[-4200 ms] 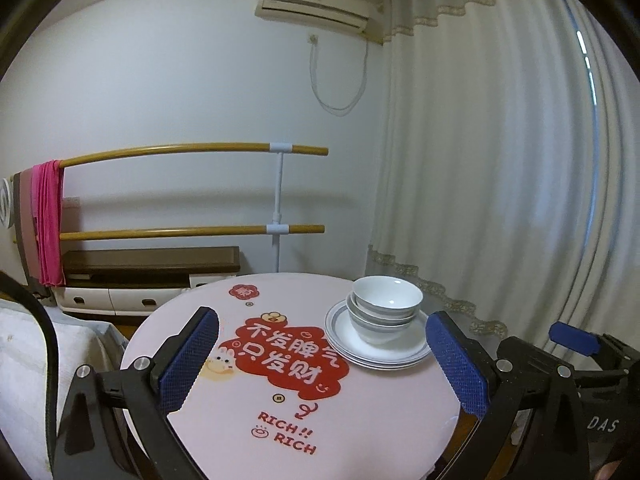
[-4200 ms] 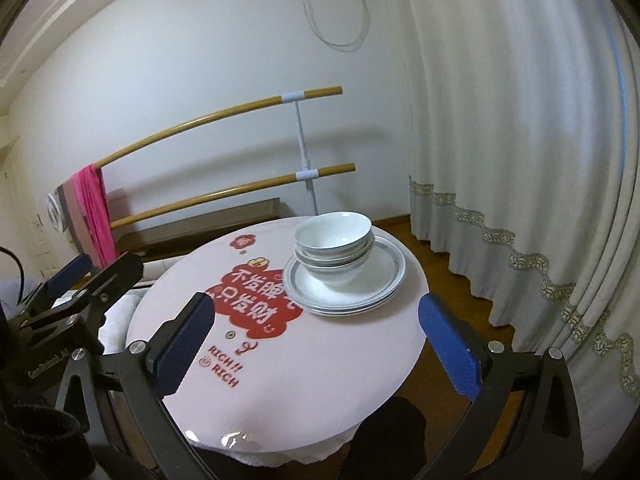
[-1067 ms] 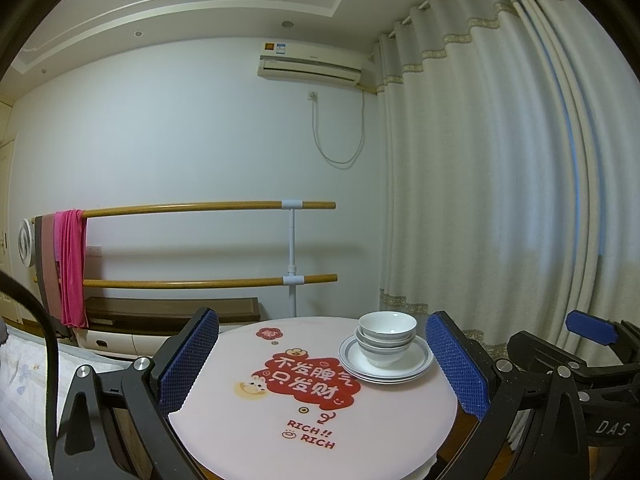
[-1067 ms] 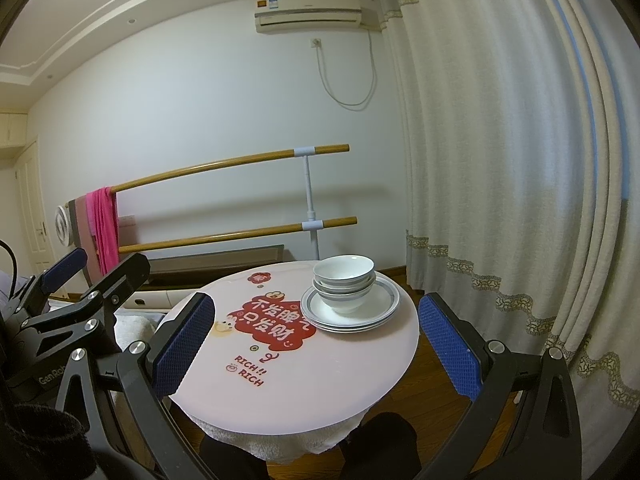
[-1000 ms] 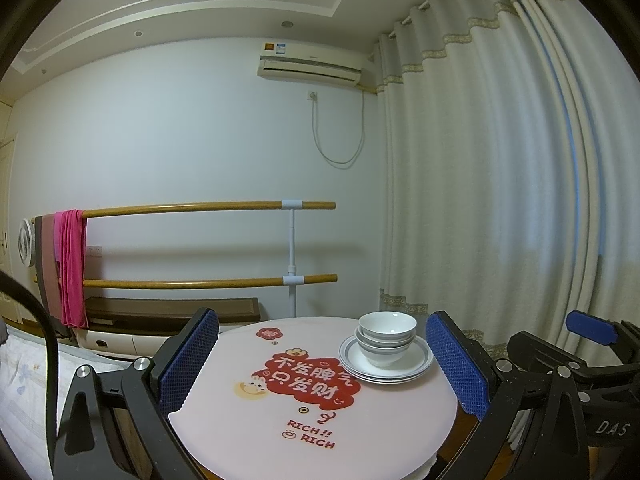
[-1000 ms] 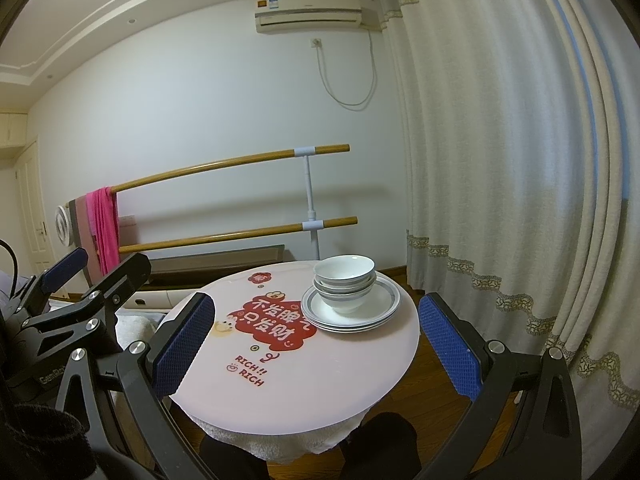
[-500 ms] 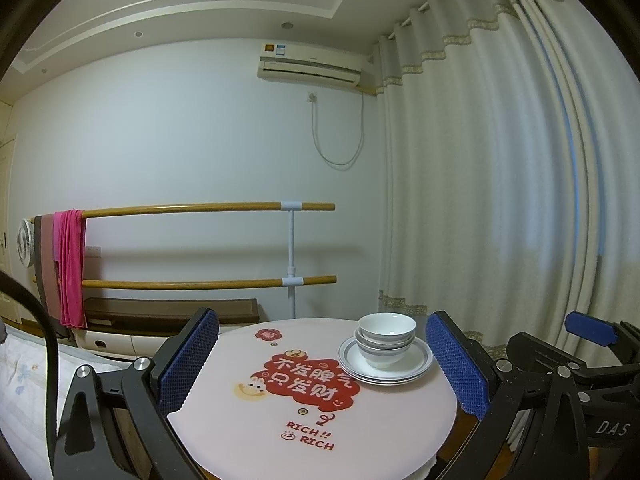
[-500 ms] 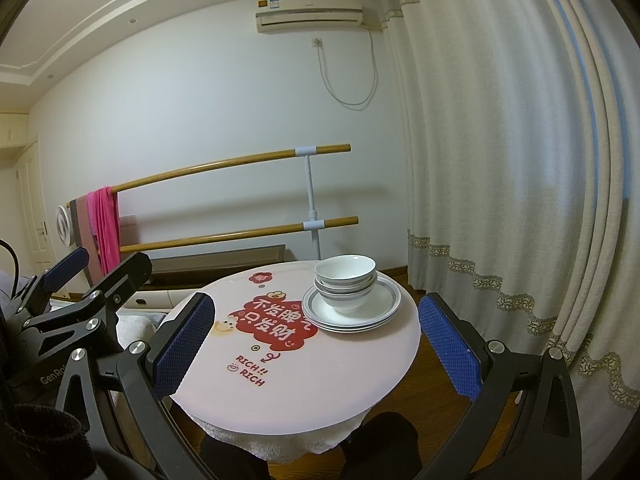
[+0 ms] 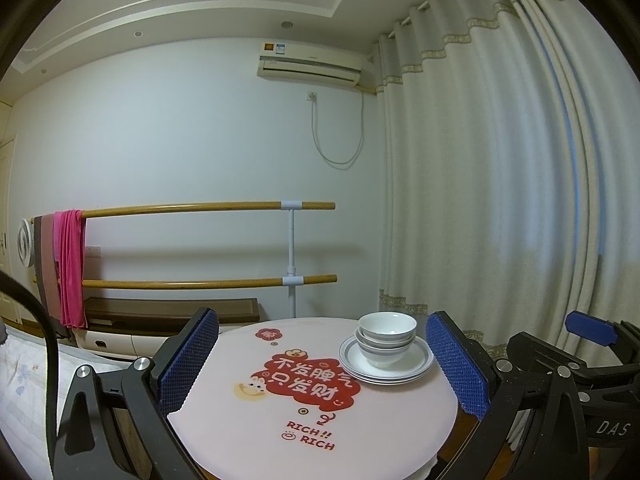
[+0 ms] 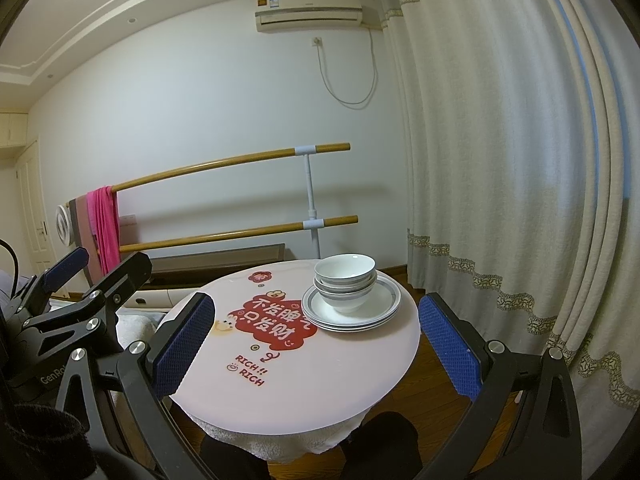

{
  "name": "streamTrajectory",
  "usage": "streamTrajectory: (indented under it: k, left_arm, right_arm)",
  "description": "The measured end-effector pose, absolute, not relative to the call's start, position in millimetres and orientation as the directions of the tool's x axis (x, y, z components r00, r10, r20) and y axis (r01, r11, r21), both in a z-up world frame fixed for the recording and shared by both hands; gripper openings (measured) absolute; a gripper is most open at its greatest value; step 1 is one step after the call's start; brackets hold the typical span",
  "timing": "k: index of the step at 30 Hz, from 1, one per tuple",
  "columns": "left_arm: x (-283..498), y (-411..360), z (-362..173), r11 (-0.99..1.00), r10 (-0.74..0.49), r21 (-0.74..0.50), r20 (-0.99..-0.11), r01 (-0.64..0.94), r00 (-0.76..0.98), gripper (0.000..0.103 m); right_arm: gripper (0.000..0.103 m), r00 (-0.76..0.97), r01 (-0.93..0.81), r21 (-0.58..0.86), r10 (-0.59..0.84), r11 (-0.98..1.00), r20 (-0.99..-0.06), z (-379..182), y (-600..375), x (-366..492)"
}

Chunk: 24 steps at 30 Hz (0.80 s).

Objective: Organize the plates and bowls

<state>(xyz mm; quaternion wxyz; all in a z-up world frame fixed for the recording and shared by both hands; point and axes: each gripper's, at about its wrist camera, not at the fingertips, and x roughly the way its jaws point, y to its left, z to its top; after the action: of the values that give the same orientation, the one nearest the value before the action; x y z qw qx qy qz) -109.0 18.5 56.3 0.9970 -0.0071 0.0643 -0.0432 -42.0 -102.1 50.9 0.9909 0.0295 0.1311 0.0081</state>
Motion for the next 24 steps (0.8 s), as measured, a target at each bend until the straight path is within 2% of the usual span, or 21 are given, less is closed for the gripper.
streamTrajectory:
  k: [24]
  left_arm:
    - [-108.0, 19.0, 56.8, 0.996, -0.090, -0.020, -0.130, 0.088, 0.987, 0.102]
  right_arm:
    - [0.103, 0.965, -0.006, 0.060, 0.022, 0.998, -0.260, 51.3, -103.3, -40.2]
